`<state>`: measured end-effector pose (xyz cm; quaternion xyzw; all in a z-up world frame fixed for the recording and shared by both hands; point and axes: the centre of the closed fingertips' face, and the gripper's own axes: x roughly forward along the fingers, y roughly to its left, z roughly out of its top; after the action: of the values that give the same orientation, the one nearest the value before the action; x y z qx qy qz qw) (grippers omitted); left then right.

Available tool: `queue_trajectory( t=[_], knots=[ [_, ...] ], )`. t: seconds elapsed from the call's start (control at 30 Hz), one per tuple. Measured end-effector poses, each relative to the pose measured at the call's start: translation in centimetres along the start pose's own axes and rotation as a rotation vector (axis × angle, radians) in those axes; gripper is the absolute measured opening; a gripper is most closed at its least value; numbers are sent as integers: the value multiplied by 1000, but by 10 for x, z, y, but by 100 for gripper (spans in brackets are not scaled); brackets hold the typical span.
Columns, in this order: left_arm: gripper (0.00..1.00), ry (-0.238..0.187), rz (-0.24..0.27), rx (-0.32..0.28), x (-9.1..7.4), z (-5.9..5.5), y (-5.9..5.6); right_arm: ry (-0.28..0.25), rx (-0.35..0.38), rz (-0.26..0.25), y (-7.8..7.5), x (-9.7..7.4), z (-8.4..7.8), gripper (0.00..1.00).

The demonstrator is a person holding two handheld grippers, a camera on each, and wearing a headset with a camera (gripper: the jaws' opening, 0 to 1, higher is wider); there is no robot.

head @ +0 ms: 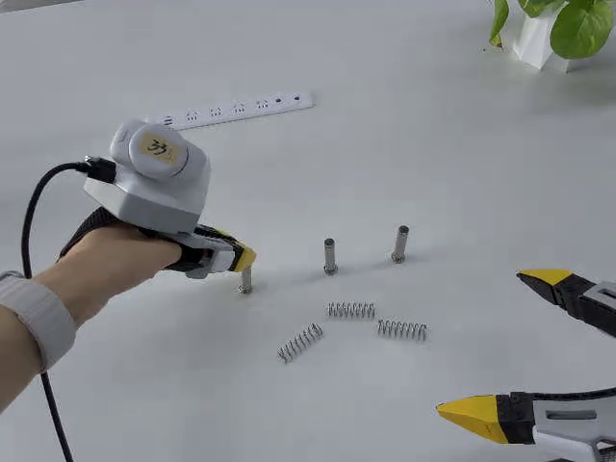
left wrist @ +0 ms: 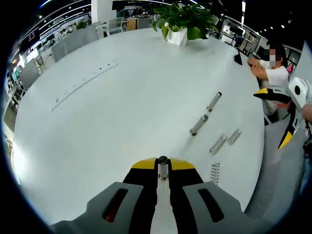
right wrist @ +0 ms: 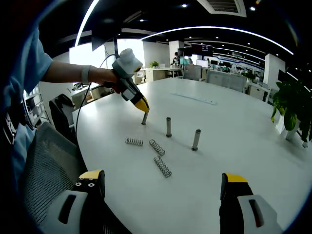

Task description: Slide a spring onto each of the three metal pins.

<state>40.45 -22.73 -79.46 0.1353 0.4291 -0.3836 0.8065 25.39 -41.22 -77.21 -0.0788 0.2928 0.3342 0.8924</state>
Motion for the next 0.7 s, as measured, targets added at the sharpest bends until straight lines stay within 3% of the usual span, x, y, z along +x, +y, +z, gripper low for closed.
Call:
queue_trajectory(
  t=[0.7],
  knots=[
    [4, 14, -5, 22, -6, -6, -5, 3, -1, 7, 3, 2, -1, 98]
  ],
)
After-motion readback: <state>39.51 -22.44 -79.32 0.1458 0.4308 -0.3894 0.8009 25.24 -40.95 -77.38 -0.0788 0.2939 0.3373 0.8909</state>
